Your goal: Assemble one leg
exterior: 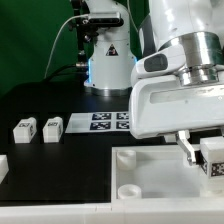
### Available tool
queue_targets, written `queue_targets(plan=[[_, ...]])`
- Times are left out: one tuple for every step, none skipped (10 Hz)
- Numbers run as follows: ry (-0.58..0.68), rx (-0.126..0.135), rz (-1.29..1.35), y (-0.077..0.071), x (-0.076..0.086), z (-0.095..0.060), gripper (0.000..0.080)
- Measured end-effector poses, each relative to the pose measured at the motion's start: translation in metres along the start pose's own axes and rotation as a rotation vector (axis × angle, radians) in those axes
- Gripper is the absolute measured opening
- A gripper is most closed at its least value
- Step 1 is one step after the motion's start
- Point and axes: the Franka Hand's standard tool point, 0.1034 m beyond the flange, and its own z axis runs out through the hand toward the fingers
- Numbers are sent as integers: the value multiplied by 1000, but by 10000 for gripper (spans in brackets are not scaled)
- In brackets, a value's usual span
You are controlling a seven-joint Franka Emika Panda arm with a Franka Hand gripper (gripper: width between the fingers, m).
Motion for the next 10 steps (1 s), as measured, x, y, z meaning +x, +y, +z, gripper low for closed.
queue_targets(plan=[[-21, 2, 1, 0, 1, 0, 290], [-24, 3, 1, 0, 1, 0, 290], [-39, 4, 1, 0, -2, 2, 369], [-39, 4, 1, 0, -2, 2, 505], [-39, 4, 1, 0, -2, 2, 505], [-40, 4, 1, 0, -3, 2, 619], [-40, 4, 1, 0, -3, 2, 640], [-40, 4, 1, 0, -3, 2, 640], [-40, 4, 1, 0, -3, 2, 648], [-41, 4, 1, 0, -3, 2, 648]])
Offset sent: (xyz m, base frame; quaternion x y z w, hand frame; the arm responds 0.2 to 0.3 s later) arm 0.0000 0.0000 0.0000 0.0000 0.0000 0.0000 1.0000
